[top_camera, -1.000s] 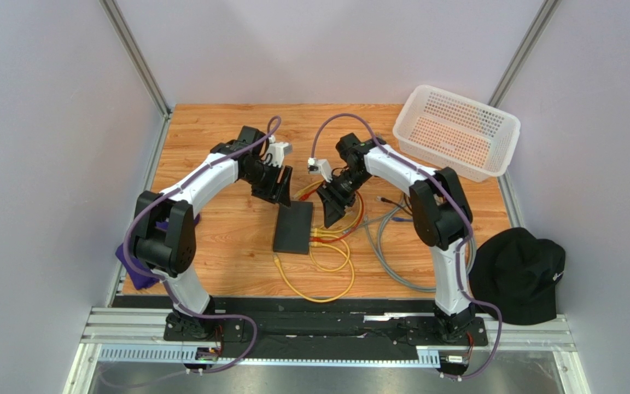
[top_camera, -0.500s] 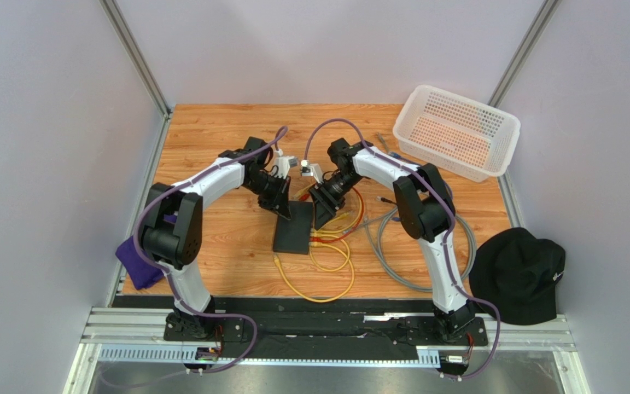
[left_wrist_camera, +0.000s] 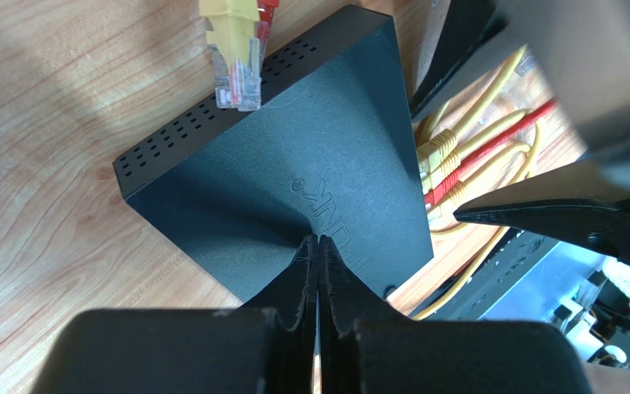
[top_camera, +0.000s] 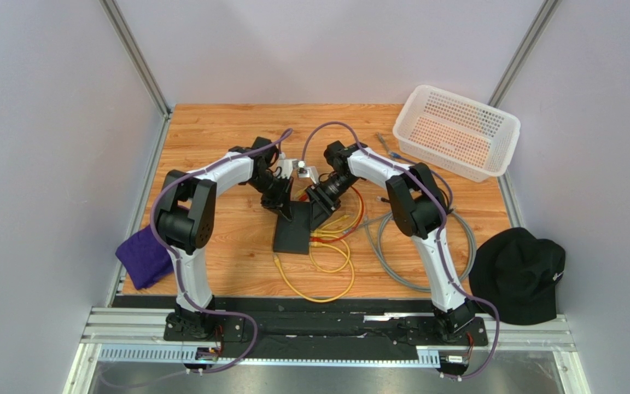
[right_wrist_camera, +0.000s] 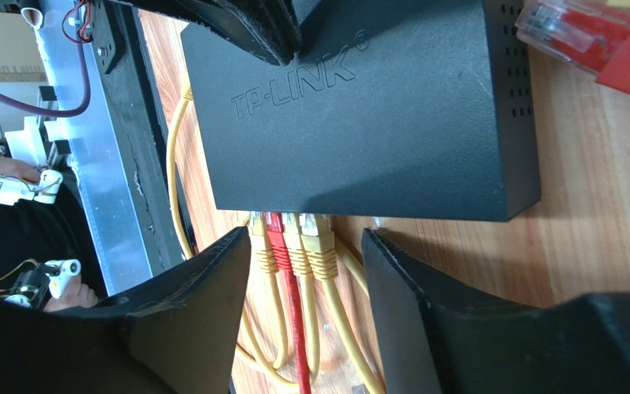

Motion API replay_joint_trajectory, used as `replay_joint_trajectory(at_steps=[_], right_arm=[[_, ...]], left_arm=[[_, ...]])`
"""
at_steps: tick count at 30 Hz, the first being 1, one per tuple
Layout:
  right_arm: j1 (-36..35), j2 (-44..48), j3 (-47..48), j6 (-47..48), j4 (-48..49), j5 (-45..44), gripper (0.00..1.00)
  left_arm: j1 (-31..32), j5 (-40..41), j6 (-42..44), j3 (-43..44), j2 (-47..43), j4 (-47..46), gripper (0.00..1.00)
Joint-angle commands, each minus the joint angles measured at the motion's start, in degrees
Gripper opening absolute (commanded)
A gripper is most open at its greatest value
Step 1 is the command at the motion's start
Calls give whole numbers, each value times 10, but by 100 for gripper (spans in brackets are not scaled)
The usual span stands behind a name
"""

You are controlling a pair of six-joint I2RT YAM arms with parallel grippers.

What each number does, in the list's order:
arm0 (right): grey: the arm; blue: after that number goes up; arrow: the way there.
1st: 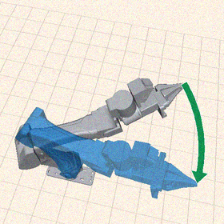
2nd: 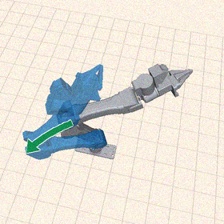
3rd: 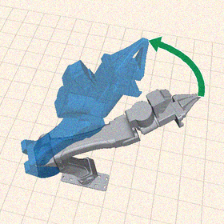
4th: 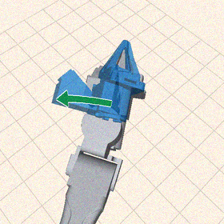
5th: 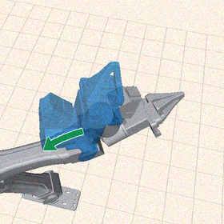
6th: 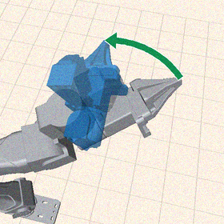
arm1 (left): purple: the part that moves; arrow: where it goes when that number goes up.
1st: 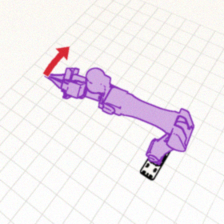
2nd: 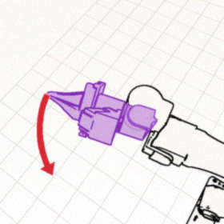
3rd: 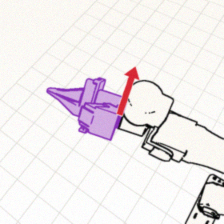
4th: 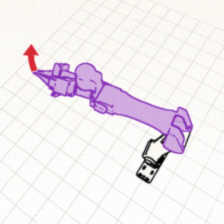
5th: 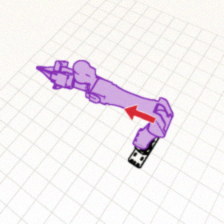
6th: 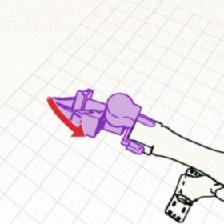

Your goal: Pull the plug from the switch port

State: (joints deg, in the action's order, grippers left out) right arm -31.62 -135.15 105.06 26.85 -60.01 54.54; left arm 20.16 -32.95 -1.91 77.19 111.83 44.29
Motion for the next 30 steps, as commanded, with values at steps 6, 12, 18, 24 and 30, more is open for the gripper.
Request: replay_joint_trajectory(at_steps=[6,12,18,24,30], right_arm=[[-10,-27,-1,20,0,6,56],[-12,-36,-1,20,-1,9,54],[-13,-48,1,26,-5,6,49],[-12,-55,6,29,-5,5,44],[-12,-58,9,33,-7,6,40]], left_arm=[[2,42,-2,16,30,7,0],[1,46,-1,17,26,8,0],[1,50,2,15,23,7,0],[1,50,3,15,23,8,0],[1,54,6,13,21,6,0]])
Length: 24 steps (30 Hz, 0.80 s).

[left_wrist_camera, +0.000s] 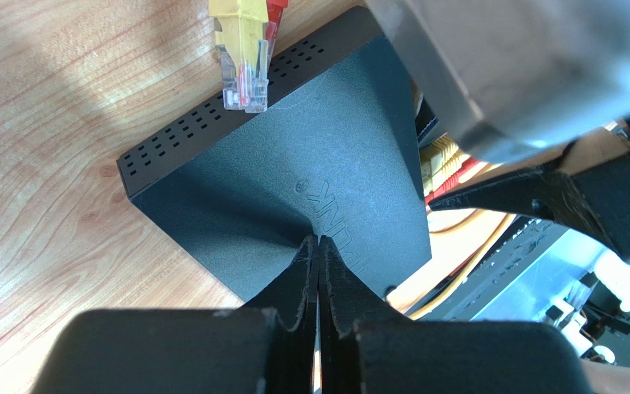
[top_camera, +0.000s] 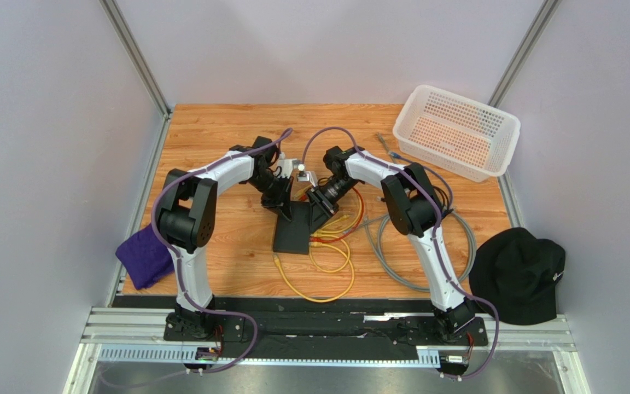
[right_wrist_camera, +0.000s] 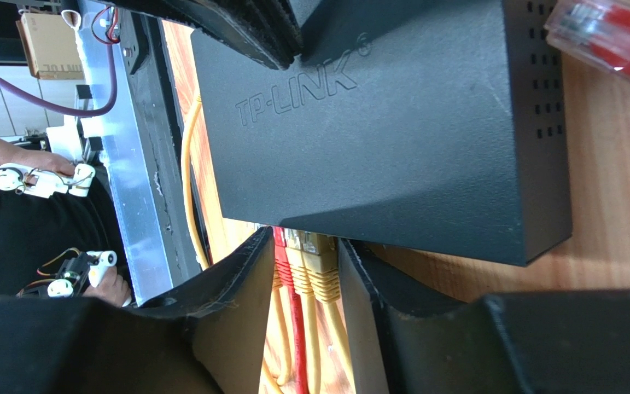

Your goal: Pull the plug from the switch port

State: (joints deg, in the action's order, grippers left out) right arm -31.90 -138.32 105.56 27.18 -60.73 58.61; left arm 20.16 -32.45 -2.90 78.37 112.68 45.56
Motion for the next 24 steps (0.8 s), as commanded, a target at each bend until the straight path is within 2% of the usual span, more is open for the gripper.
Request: replay_joint_trajectory(at_steps=[1,8,12,15,24], right_arm=[[-10,-26,4,31,0,-35,39],[-9,-27,4,37,-1,-35,34],[-10,-27,3,38,0,-40,22],[-10,-28,1,38,2,-52,17],[-9,-26,6,43,4,-110,11]], left_arm=[[1,49,17,2,11,-6,0],[1,48,17,2,11,-7,0],[1,48,17,3,11,-7,0],[1,49,17,1,11,-7,0],[1,48,17,3,11,-8,0]])
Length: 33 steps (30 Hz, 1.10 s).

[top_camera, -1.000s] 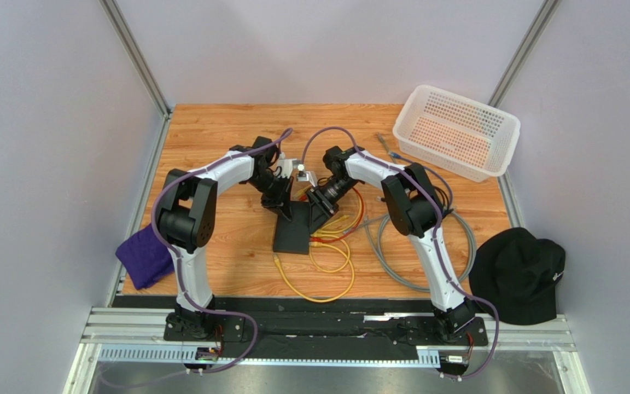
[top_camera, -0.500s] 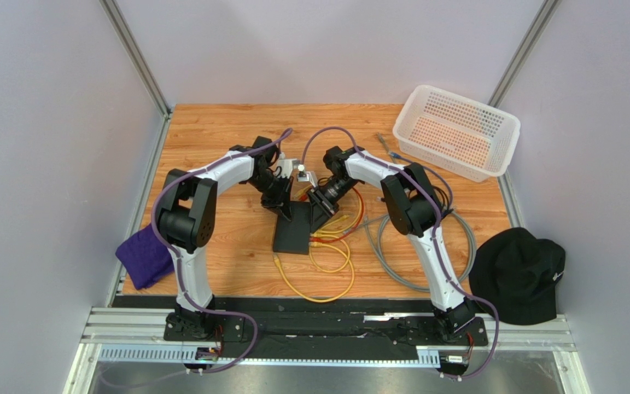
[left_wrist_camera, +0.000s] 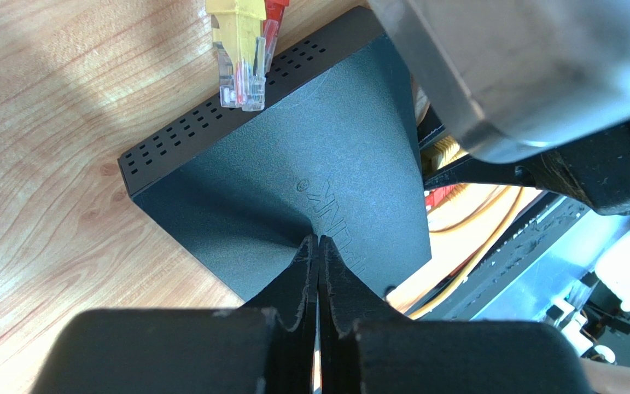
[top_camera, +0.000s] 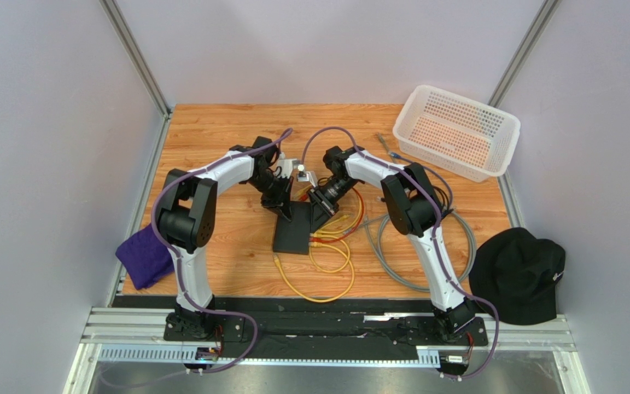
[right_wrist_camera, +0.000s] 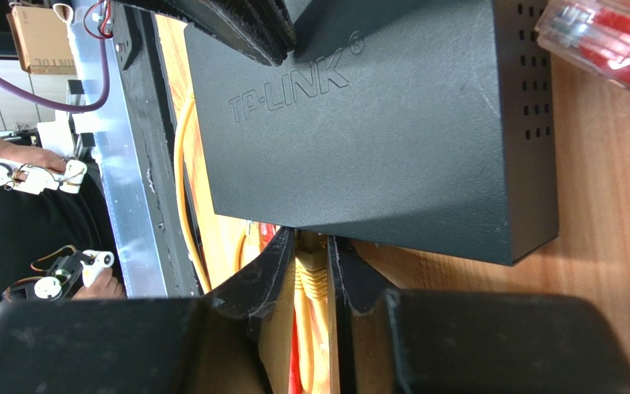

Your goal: Pull the plug from the switch port

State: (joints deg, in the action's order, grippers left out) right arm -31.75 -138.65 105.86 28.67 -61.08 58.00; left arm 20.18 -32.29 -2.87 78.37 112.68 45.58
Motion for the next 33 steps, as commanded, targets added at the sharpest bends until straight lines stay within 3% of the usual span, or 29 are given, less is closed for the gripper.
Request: replay_joint_trajectory(at_steps=[1,10,13,18,26,33], right_arm=[[-10,-23,13,29,9,-107,10],[-9,-16,-26,44,-5,-102,8],[-6,-44,22,44,-47,-108,7],[0,-36,51,27,-21,-112,6],[3,-23,-9,36,-33,-91,5],[13,-24,50,34,-32,-112,2]], left_arm=[[1,46,16,3,12,-8,0],[1,47,16,5,14,-8,0],[1,47,16,4,11,-8,0],[1,47,17,3,11,-9,0],[2,48,19,5,10,-8,0],[3,48,19,-1,8,-10,0]])
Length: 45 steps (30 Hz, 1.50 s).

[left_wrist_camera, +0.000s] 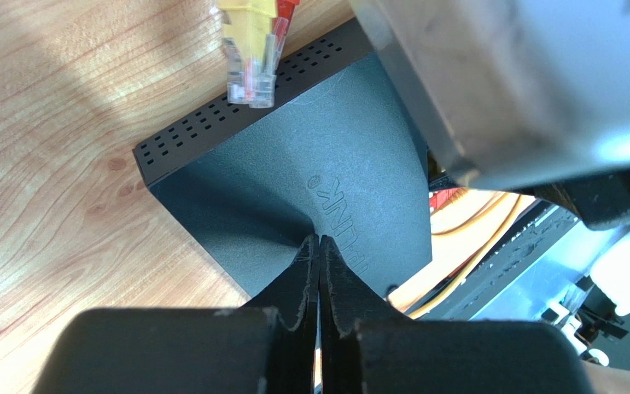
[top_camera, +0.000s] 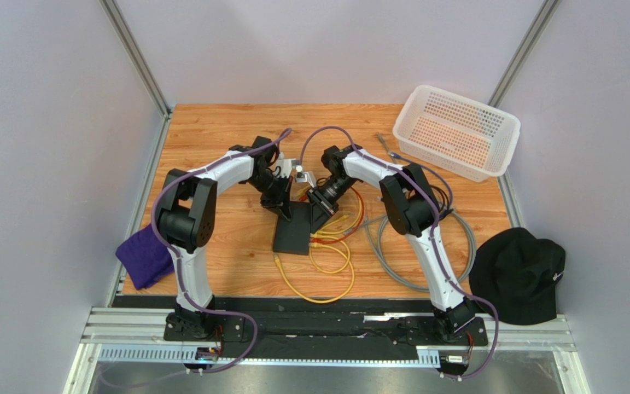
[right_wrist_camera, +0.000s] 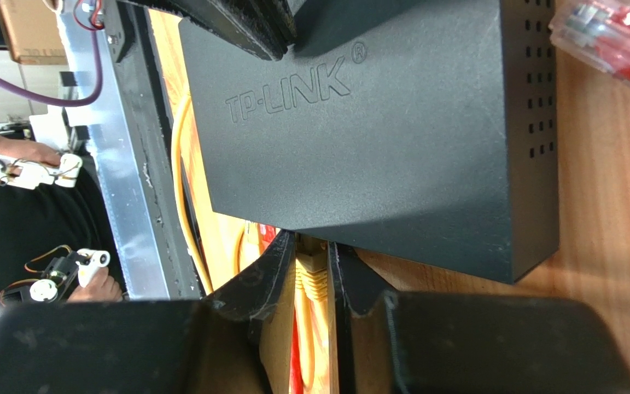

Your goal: Pull the plug from the switch port

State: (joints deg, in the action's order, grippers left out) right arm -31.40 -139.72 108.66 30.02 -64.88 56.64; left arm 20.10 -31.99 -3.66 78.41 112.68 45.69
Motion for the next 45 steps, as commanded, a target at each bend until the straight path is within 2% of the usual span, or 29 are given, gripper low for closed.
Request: replay_joint_trajectory(at_steps=[1,4,8,11,16,21,25,26,30,32,35,38,42,44,45], right_arm=[[10,-12,17,21,6,-100,2],[10,-12,-8,22,-5,-82,0],[19,-8,22,27,-10,-98,0],[34,-4,41,-8,12,-107,0],[27,12,-27,-3,-10,-102,0],[35,31,-38,-18,11,-130,0],[36,7,-5,38,-50,-134,0],[43,-11,47,49,-117,-101,0],[47,6,23,129,-161,-71,5],[45,-11,47,153,-214,-69,6],[51,-52,92,130,-253,-70,6],[62,-66,119,96,-232,-76,4],[68,-68,145,46,-198,-33,3],[63,-73,144,34,-187,26,1],[57,-75,145,38,-188,18,1]], left_arm=[[4,45,27,0,10,-11,0],[5,46,27,7,13,-7,0],[6,48,30,3,8,-8,0],[6,49,29,-1,6,-10,0],[6,42,26,10,14,-6,0],[6,40,25,15,18,-3,0],[6,33,21,21,28,-1,0],[6,32,21,23,30,1,0],[6,23,17,25,31,5,0],[6,18,14,25,32,4,0],[6,23,27,54,41,25,0],[3,9,54,103,45,55,0],[2,-78,96,104,-18,70,1],[6,-86,96,78,-60,76,7],[7,-86,93,64,-73,70,11]])
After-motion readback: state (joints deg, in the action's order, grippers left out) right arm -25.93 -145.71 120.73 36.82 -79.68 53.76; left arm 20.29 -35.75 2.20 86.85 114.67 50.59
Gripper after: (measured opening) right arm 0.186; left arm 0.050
